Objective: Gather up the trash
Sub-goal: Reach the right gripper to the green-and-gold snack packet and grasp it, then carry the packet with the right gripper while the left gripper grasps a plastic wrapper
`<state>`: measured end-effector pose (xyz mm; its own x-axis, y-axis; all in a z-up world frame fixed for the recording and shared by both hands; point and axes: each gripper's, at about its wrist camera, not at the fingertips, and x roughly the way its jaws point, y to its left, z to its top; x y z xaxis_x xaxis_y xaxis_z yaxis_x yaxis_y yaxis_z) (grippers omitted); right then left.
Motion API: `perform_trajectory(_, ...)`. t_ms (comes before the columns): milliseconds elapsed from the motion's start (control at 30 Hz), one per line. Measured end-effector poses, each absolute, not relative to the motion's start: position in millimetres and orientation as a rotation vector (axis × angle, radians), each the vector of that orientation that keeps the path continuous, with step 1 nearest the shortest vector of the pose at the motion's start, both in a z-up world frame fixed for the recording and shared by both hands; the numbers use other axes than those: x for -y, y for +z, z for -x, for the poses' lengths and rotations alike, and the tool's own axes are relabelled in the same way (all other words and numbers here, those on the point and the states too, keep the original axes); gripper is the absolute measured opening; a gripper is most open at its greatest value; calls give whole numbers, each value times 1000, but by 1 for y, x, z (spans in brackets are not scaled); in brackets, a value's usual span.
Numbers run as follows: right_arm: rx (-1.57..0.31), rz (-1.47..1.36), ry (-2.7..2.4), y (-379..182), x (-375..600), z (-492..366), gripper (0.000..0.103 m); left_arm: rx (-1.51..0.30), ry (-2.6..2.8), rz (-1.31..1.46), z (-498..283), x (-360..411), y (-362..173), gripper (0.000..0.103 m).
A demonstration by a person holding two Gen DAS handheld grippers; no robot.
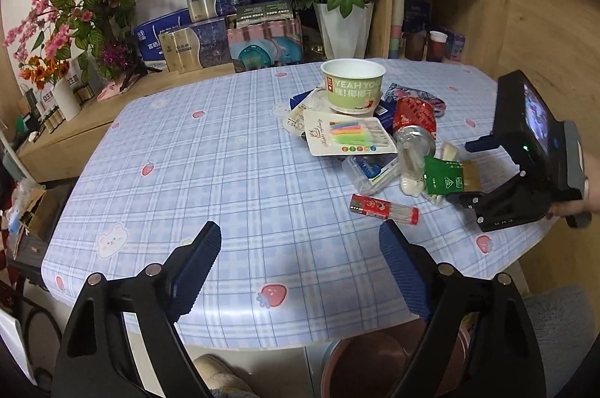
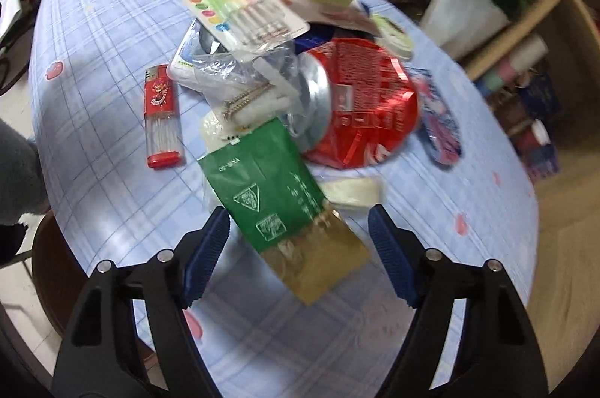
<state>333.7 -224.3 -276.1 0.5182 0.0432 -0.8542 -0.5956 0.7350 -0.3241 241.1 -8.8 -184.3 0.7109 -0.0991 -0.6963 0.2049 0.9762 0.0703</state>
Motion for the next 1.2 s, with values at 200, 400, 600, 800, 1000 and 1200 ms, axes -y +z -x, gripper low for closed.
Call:
perform_trajectory(200, -1012, 618, 497, -286, 221, -345, 63, -793, -190, -119, -253, 11, -193, 77)
perform_trajectory(400, -1068, 447, 549, -282, 235, -335, 45, -809, -220, -105, -257, 19, -197, 72)
perform_trajectory(600, -1067, 194, 526, -271, 267, -325, 40, -823, -260, -93, -257, 32, -200, 68)
perform_trajectory(800, -1019, 10, 435, -266, 291, -314, 40, -840, -315, -84, -264, 54, -203, 58)
perform_trajectory(1000, -981, -131, 361, -269, 305, -305, 40, -850, -374, -84, -290, 89, -205, 57)
perform_trajectory(1200, -954, -188, 325, -271, 317, -295, 39, -855, -397, -110, -324, 119, -214, 55)
